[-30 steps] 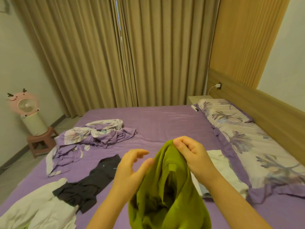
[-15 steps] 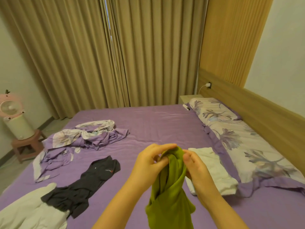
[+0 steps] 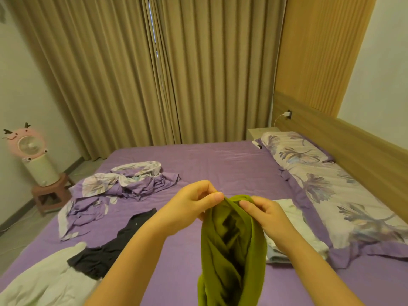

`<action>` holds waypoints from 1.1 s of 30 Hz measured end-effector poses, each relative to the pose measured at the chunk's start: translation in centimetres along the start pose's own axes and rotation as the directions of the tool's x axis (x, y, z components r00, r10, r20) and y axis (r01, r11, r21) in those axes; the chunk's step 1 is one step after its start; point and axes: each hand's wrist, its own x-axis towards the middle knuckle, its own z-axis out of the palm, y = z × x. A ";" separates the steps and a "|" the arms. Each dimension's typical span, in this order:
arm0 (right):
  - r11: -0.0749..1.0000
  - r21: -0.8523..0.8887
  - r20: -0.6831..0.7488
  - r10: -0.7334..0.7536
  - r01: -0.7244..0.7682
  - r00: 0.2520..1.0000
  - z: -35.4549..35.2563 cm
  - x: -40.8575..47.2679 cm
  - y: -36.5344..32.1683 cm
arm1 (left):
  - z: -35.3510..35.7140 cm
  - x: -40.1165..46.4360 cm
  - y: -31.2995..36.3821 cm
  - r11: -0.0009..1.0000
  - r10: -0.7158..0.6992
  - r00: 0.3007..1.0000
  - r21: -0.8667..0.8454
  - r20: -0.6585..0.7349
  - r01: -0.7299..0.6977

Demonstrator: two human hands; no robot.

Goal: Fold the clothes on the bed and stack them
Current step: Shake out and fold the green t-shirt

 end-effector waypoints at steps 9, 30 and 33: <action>0.929 -0.367 -0.087 0.021 -0.051 0.996 -2.3 1.5 4.7 | -2.7 0.3 3.3 0.792 -0.010 0.948 -0.582 -0.317 -0.186; 0.980 0.082 -0.165 -0.165 0.180 0.972 1.0 4.4 -4.3 | -10.6 -3.5 -3.1 0.921 0.107 0.736 0.346 -0.668 0.180; 0.969 0.161 -0.102 -0.171 0.186 0.980 2.0 5.2 -6.2 | -10.2 -2.9 -4.1 0.925 0.133 0.727 0.347 -0.674 0.153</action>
